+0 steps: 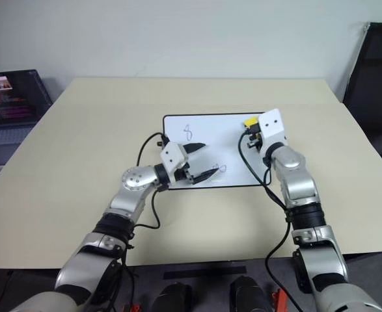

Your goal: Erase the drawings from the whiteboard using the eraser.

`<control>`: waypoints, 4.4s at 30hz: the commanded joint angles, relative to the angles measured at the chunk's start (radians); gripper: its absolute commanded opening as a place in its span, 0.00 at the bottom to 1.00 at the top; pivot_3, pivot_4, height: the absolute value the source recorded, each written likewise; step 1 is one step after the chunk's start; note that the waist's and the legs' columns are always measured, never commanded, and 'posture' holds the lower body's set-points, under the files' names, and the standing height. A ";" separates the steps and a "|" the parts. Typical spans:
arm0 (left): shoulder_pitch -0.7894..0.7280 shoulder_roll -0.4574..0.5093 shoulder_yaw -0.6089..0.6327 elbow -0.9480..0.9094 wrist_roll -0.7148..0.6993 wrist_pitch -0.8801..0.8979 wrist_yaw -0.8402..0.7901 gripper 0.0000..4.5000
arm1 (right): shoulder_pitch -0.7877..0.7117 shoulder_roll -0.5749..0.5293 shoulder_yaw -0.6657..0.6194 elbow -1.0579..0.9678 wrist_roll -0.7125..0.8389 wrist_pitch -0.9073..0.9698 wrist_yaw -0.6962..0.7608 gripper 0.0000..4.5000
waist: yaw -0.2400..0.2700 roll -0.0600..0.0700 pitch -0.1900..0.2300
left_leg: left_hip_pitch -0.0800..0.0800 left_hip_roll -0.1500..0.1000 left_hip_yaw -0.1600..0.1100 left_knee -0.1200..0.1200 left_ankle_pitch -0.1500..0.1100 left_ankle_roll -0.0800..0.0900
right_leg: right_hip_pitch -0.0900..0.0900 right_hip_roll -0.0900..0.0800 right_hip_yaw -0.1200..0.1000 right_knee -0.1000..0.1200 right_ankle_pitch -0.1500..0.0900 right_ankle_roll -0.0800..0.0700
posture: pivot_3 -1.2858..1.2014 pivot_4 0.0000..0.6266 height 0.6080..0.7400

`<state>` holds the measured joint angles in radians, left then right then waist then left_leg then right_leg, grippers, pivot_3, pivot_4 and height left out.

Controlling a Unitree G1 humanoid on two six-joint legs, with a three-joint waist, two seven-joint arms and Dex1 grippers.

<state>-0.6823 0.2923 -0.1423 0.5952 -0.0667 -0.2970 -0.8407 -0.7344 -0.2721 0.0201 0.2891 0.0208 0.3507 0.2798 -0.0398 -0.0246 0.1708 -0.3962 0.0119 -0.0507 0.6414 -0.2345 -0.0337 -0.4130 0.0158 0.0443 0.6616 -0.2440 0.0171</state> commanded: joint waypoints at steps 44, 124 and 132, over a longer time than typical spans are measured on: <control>0.397 0.063 0.039 -0.531 -0.054 0.115 0.067 1.00 | 0.380 -0.166 0.030 -0.550 0.106 -0.045 0.275 0.27 | 0.006 0.000 0.002 | -0.004 0.001 0.000 -0.001 0.000 0.000 | -0.005 0.000 0.001 0.001 0.000 0.000 | 0.52 0.24 1.00; 0.376 0.114 0.040 -0.426 -0.048 0.059 0.090 1.00 | 0.227 -0.294 0.258 -0.149 -0.315 -0.186 0.405 0.27 | 0.014 -0.002 0.003 | 0.010 0.000 0.001 0.003 0.000 0.000 | 0.009 -0.003 0.001 0.002 -0.002 -0.003 | 0.52 0.24 1.00; 0.364 0.104 0.033 -0.435 -0.045 0.072 0.093 1.00 | 0.178 -0.192 0.248 -0.163 -0.249 -0.266 0.347 0.27 | 0.006 -0.002 0.003 | 0.010 0.000 0.002 0.003 0.000 0.000 | 0.008 -0.003 0.002 0.002 -0.001 -0.002 | 0.52 0.24 1.00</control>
<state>-0.2951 0.3960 -0.1138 0.1772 -0.1102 -0.2209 -0.7531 -0.5219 -0.4789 0.3053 0.1277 -0.2479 0.1021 0.6644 -0.0335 -0.0264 0.1740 -0.3860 0.0121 -0.0483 0.6445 -0.2344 -0.0339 -0.4049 0.0137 0.0462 0.6633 -0.2446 0.0159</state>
